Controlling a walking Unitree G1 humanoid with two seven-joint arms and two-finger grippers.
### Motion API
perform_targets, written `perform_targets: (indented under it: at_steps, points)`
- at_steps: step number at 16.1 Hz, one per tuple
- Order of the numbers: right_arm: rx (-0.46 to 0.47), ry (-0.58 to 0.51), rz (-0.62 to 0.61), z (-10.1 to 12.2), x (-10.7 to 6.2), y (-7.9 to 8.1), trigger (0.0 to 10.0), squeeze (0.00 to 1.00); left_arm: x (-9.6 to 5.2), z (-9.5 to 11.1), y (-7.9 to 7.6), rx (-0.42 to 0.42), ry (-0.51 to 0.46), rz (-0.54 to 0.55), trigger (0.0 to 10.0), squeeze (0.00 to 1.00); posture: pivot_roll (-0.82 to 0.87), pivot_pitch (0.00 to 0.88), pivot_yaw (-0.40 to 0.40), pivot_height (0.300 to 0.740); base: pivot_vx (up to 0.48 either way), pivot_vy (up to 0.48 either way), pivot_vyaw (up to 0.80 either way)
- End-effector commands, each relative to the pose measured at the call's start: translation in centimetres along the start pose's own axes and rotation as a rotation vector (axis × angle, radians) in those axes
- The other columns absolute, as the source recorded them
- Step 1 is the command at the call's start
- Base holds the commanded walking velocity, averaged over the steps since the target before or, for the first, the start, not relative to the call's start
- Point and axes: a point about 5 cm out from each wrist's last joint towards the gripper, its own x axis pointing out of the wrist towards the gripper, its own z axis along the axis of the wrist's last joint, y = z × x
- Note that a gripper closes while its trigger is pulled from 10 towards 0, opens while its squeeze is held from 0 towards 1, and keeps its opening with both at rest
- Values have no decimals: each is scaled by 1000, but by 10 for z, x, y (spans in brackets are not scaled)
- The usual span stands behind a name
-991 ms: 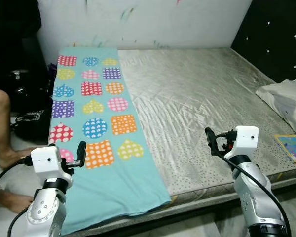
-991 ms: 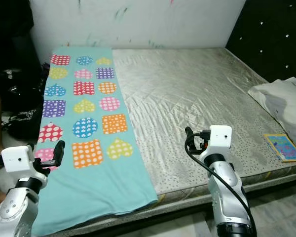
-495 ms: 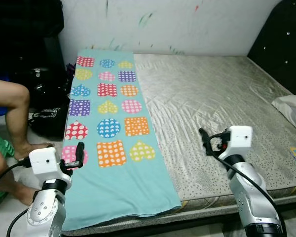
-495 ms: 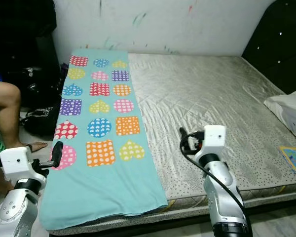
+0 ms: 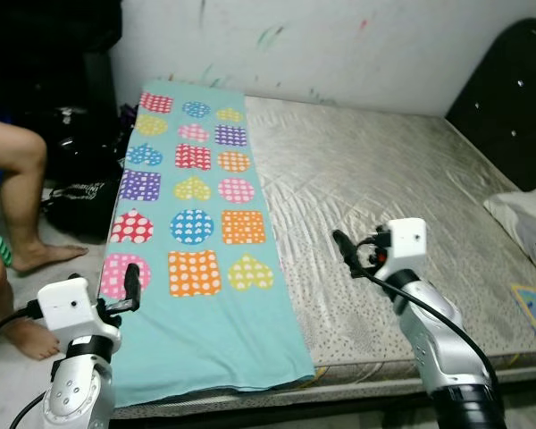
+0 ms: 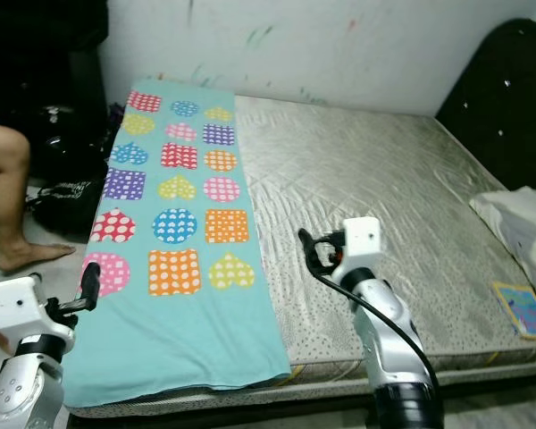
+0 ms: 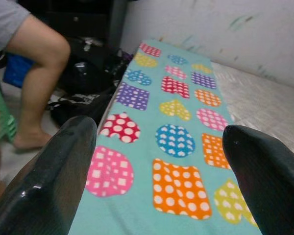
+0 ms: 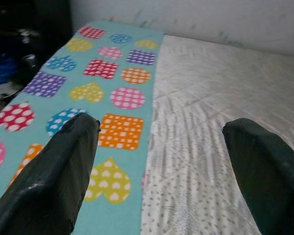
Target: Clean up the room
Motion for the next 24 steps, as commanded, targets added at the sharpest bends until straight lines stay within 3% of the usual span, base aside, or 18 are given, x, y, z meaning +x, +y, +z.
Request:
perform_targets:
  at_steps: [1,11,24]
  points:
    - [-9,8,-12,-1,-1,-5,10000,0,0,5,-2,1,-26,-2,10000,0,86,20,-154,740,0,0,0]
    - [31,-71,-184,-4,-26,-20,10000,0,32,10,-27,20,-14,-171,10000,0,-22,23,12,740,0,0,0]
    - [44,-92,-219,-3,-29,-20,10000,0,35,8,-34,27,-6,-203,10000,0,-37,18,46,740,0,0,0]
